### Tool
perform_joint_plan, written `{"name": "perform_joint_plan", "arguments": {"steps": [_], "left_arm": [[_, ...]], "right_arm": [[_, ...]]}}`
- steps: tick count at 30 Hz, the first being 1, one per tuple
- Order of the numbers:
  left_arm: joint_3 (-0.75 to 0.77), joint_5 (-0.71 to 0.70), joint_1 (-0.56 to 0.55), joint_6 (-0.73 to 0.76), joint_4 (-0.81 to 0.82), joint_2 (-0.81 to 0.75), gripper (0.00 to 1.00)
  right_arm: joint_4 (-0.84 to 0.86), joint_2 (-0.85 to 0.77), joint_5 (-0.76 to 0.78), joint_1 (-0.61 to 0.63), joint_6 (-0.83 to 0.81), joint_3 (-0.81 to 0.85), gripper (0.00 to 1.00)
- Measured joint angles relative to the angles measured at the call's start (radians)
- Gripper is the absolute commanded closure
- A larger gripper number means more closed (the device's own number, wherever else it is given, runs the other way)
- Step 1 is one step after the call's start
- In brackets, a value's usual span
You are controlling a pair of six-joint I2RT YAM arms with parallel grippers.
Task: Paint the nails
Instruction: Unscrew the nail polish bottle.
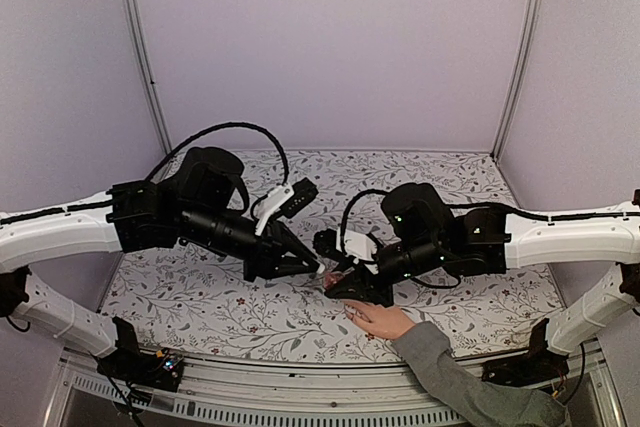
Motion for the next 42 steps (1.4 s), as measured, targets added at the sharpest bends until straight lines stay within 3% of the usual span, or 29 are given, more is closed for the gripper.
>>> {"name": "perform_joint_plan", "arguments": {"steps": [42], "left_arm": [[-0.015, -0.063, 0.004, 0.000, -0.034, -0.031, 1.00]], "right_arm": [[0.000, 0.000, 0.041, 0.000, 0.002, 0.000, 1.00]]}}
